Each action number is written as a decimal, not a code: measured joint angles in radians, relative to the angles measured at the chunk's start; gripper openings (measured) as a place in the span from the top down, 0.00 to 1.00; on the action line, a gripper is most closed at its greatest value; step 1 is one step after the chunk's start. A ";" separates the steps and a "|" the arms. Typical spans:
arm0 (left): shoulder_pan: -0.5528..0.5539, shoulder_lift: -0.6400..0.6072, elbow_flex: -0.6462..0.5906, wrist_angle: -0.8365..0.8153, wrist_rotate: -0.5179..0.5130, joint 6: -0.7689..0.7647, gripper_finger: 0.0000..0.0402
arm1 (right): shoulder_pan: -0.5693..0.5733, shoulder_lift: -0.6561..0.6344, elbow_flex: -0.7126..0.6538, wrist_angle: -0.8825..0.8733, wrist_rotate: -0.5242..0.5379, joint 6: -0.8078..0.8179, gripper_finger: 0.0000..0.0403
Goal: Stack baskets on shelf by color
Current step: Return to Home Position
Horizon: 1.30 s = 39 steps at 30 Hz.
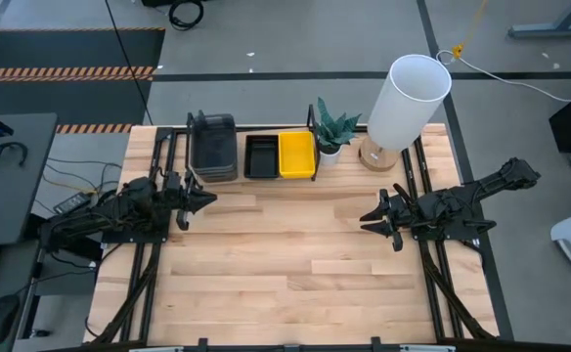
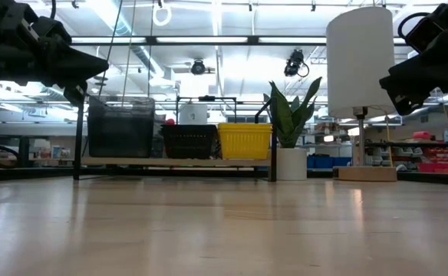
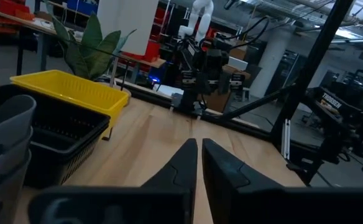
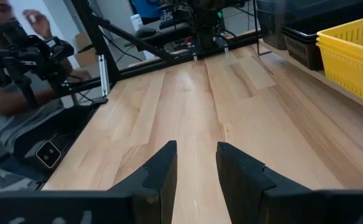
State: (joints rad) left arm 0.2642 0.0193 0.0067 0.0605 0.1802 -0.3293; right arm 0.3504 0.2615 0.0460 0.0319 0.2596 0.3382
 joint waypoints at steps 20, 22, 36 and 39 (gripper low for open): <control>0.000 0.000 0.000 0.003 0.000 0.001 0.92 | 0.000 0.000 0.000 0.000 0.000 0.000 0.71; 0.000 0.000 0.000 0.003 0.000 0.000 0.91 | 0.000 0.000 0.000 0.000 0.000 0.000 0.71; 0.000 0.000 0.000 0.003 -0.001 0.000 0.93 | 0.000 0.000 0.000 0.000 0.000 0.000 0.71; 0.000 0.000 0.000 0.003 -0.001 0.000 0.92 | 0.000 0.000 0.000 0.000 0.000 0.000 0.71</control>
State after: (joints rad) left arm 0.2643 0.0193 0.0063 0.0633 0.1791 -0.3294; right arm 0.3506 0.2615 0.0460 0.0322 0.2592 0.3380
